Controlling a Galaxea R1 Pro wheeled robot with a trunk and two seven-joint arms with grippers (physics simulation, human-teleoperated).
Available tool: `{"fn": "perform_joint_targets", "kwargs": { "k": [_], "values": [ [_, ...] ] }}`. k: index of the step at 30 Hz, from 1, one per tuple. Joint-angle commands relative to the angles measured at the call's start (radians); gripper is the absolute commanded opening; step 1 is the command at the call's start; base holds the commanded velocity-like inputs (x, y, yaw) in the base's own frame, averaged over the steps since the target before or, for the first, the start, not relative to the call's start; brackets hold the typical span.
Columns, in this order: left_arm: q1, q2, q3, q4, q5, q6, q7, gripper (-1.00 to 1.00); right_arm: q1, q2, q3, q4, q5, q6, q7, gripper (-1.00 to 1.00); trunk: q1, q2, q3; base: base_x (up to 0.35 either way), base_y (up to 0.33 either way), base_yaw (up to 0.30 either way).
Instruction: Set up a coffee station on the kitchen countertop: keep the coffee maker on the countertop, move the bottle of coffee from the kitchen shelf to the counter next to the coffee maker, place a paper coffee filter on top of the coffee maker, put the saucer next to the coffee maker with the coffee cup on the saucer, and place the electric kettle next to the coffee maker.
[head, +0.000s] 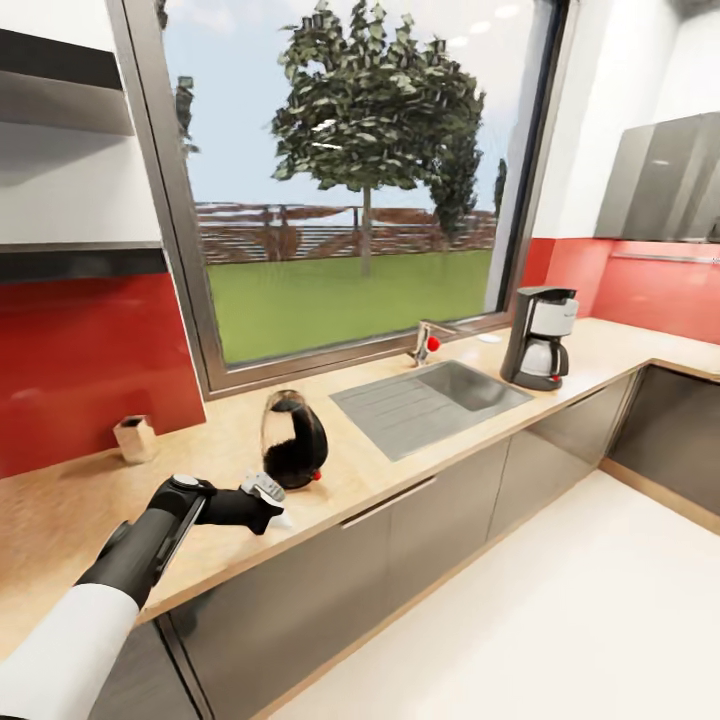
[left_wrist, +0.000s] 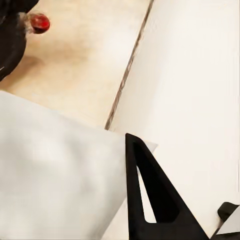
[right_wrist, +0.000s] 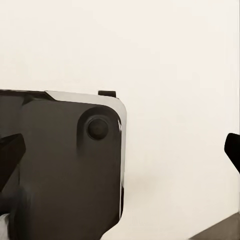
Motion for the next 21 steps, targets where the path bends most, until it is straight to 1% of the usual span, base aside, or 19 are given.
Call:
{"fn": "perform_joint_targets", "kwargs": {
  "k": [1, 6, 16, 21],
  "values": [
    [-0.001, 0.001, -0.001, -0.002, -0.007, 0.005, -0.005, -1.0, -0.001, 0.0, -0.005, 0.001, 0.009, -0.003, -0.001, 1.0, 0.001, -0.002, -0.002, 0.0, -0.272, -0.265],
    [-0.001, -0.001, 0.001, -0.002, -0.007, 0.005, -0.005, -1.0, -0.001, 0.0, -0.005, 0.001, 0.009, -0.003, -0.001, 1.0, 0.001, -0.002, -0.002, -0.044, -0.27, -0.265],
    [-0.002, -0.001, 0.003, -0.002, -0.007, 0.003, -0.004, -1.0, -0.001, 0.0, -0.005, 0.001, 0.009, -0.004, -0.001, 1.0, 0.001, -0.002, -0.002, -0.195, -0.237, -0.265],
    [-0.012, -0.002, 0.004, -0.002, -0.007, 0.007, -0.004, -1.0, -0.001, 0.0, -0.005, 0.001, 0.009, -0.003, -0.001, 1.0, 0.001, -0.002, -0.002, -0.077, -0.065, -0.265]
  ]
}}
